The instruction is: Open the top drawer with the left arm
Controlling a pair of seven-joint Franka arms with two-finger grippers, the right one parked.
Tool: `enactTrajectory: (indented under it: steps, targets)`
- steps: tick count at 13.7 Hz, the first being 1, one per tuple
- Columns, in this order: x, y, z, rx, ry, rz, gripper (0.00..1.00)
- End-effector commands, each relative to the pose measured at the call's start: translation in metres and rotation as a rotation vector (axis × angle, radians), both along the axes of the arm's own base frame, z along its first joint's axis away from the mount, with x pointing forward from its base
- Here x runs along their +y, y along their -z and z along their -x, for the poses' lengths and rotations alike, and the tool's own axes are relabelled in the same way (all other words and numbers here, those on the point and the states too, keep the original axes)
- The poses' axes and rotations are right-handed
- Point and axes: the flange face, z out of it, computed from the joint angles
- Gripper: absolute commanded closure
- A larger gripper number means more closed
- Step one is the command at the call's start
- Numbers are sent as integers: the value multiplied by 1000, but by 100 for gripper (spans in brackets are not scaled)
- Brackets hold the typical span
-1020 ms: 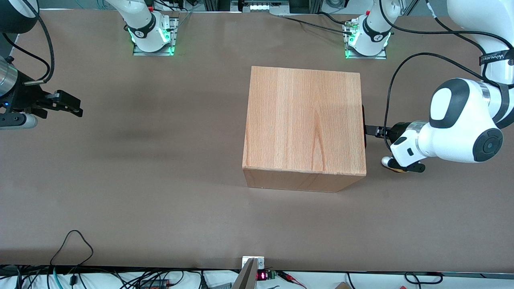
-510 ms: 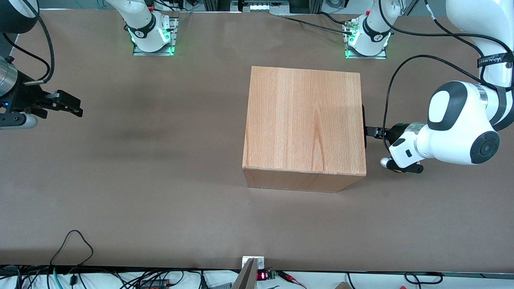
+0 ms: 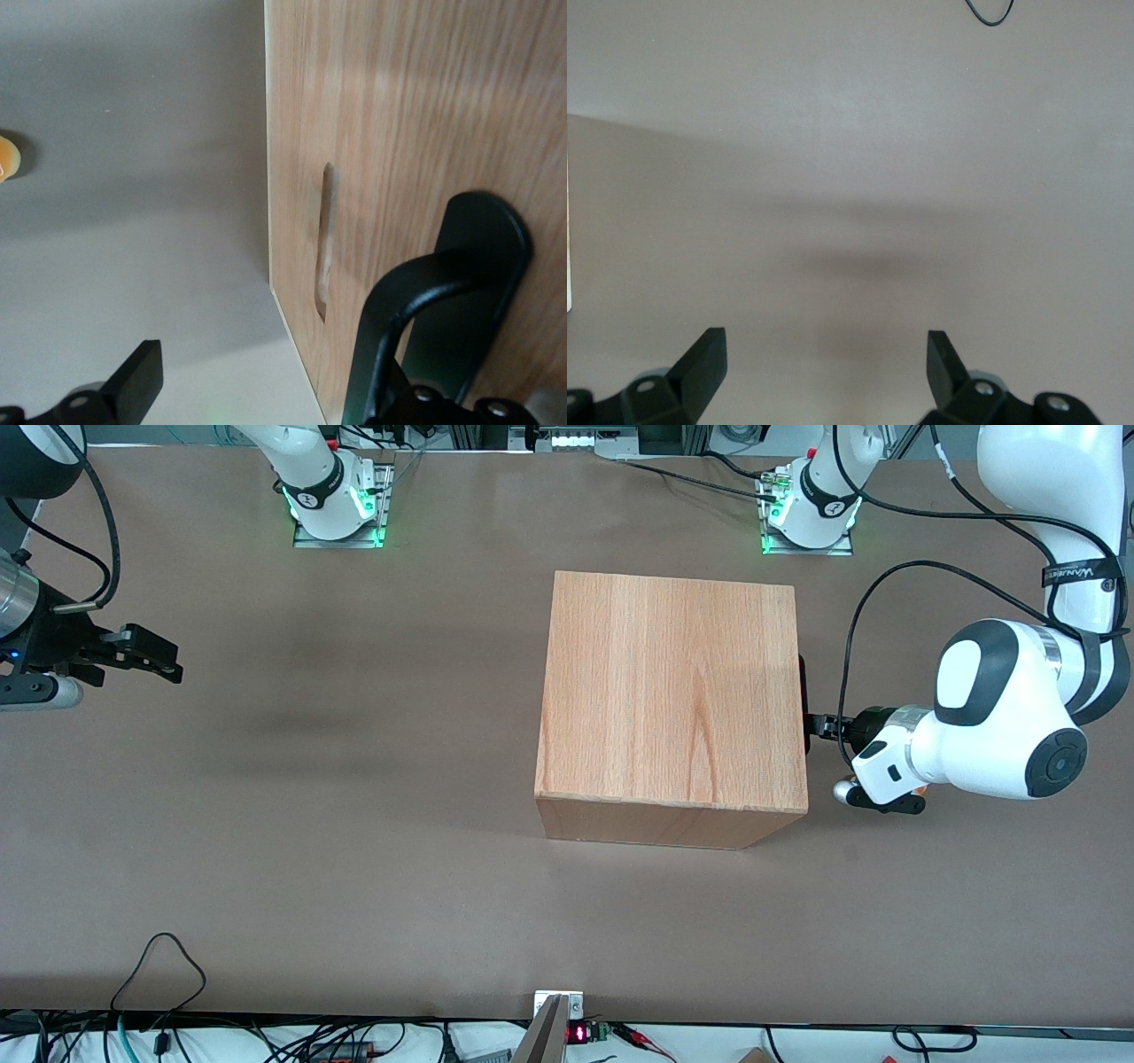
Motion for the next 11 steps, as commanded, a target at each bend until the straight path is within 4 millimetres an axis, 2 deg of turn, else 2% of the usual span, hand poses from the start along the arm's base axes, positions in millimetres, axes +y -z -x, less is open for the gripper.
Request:
enactTrajectory:
  steps: [1, 6, 8, 11]
  targets:
    - [6, 6, -7, -7, -4, 26, 0]
    - [18, 8, -10, -5, -33, 5, 0]
    - [37, 13, -13, -1, -57, 4, 0]
    - [55, 12, -15, -4, -81, 6, 0]
